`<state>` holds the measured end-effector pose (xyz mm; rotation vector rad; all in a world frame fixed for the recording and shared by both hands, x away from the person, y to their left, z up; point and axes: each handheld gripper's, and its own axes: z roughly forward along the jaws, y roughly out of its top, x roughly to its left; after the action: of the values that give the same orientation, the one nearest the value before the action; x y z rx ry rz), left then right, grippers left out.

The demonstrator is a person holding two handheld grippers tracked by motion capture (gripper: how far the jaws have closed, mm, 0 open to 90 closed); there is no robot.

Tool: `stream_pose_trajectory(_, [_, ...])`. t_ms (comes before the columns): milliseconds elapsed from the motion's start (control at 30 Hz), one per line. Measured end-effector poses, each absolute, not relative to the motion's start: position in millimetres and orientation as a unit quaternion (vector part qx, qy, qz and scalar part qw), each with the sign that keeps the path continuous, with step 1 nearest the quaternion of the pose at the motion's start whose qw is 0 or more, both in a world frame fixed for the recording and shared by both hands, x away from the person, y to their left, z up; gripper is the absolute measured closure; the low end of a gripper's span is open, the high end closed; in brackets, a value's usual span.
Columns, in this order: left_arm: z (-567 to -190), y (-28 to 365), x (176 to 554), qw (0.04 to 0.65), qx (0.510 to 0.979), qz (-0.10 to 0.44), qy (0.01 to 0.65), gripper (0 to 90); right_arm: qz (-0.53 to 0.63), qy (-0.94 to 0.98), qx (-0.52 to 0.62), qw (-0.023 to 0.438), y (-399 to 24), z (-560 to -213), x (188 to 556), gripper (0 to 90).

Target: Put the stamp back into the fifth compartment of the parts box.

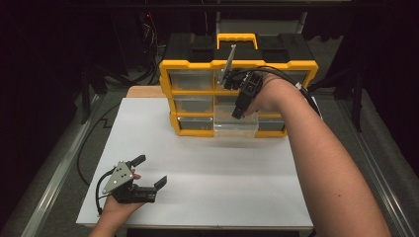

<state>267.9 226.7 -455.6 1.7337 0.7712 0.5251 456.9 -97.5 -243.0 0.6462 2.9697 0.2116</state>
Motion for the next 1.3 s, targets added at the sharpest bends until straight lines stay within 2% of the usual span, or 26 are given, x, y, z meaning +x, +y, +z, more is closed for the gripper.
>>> stream_pose_trajectory(300, [-455,227,268,0.554,0.733,0.223,0.326,0.4,0.064,0.975,0.206,0.049,-93,-260,460,67.4])
stream_pose_trajectory(900, [-455,227,267,0.553,0.734,0.222,0.326,0.4,0.08,0.974,0.208,0.042,-95,-251,457,66.9])
stream_pose_trajectory(933, [-455,228,267,0.552,0.734,0.222,0.326,0.4,0.08,0.974,0.209,0.044,-96,-251,457,64.2])
stream_pose_trajectory(1000, [-455,228,267,0.553,0.734,0.221,0.327,0.4,0.085,0.973,0.209,0.045,-96,-248,457,42.1])
stream_pose_trajectory(1067, [-456,227,267,0.552,0.734,0.221,0.327,0.4,0.097,0.971,0.215,0.043,-98,-241,456,32.8])
stream_pose_trajectory(1167, [-456,227,268,0.551,0.736,0.22,0.326,0.4,0.116,0.967,0.223,0.045,-103,-230,451,25.2])
stream_pose_trajectory(1300, [-456,227,267,0.55,0.737,0.219,0.326,0.4,0.111,0.966,0.23,0.049,-114,-226,443,23.0])
